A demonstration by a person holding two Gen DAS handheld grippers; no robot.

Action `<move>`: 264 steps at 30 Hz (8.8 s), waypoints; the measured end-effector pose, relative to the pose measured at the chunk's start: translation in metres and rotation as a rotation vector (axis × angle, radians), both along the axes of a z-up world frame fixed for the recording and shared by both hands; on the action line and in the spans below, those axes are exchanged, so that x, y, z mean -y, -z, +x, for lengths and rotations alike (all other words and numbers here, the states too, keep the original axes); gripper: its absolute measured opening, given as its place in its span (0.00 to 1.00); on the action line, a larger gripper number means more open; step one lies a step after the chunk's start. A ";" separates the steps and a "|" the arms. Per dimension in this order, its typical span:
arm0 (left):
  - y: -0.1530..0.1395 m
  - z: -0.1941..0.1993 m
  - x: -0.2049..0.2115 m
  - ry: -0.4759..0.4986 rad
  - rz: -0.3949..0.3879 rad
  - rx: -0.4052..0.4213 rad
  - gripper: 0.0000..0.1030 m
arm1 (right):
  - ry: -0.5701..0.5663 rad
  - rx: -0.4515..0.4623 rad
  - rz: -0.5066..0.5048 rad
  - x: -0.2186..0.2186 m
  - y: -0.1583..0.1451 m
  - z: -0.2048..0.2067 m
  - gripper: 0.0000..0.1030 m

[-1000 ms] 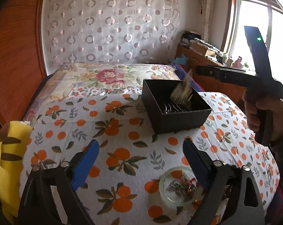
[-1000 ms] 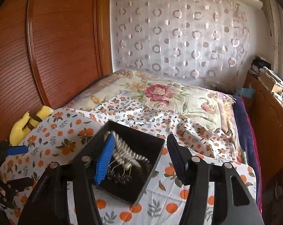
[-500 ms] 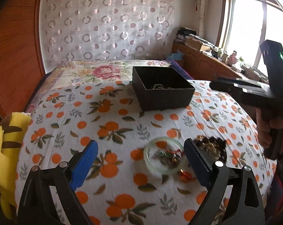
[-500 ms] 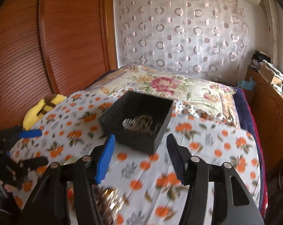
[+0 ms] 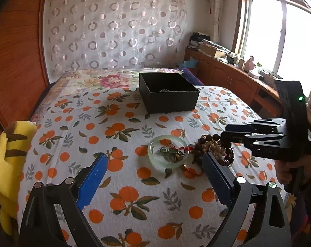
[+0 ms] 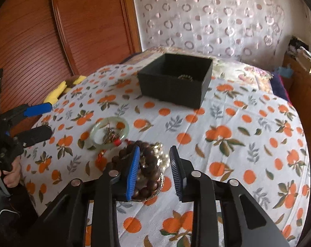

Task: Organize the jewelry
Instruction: 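Grasp the dark bead bracelet with the right gripper and lift it, then grasp the pale jade bangle with the left gripper and lift it, then lower the jade bangle into the black box while the right gripper drops the bead bracelet in, then move both grippers back to the remaining pearls and red-cord pendant, then grasp the pearl necklace with the left gripper and lift it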

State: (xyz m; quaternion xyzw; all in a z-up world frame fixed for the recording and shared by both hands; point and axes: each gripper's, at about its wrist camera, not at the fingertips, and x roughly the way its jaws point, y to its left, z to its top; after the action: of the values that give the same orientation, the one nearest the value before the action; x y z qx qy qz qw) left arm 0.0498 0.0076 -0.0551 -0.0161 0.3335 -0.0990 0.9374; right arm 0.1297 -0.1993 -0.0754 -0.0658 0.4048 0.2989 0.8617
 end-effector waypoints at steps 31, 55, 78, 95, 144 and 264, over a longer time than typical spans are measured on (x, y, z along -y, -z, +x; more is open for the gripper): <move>0.033 0.046 0.022 0.075 0.055 -0.129 0.87 | 0.050 0.158 0.094 0.040 -0.069 -0.026 0.15; 0.053 0.081 0.049 0.123 0.149 -0.202 0.67 | 0.059 0.144 0.088 0.043 -0.055 -0.027 0.15; -0.017 0.061 0.037 0.069 0.066 -0.013 0.67 | 0.042 0.211 0.087 0.033 -0.091 -0.012 0.15; -0.044 0.096 0.016 0.029 0.019 0.062 0.67 | 0.001 0.257 0.126 0.008 -0.106 0.066 0.15; -0.010 0.248 0.057 0.042 0.159 -0.054 0.67 | 0.108 0.153 0.092 0.057 -0.044 0.149 0.24; -0.068 0.088 0.087 0.301 -0.127 0.005 0.06 | 0.120 0.056 0.042 0.073 -0.019 -0.015 0.05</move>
State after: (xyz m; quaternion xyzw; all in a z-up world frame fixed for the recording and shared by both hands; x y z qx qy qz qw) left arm 0.1375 -0.0793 0.0125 -0.0248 0.3230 -0.2592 0.9099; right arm 0.1143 -0.2720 -0.0563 -0.0315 0.3775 0.2532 0.8902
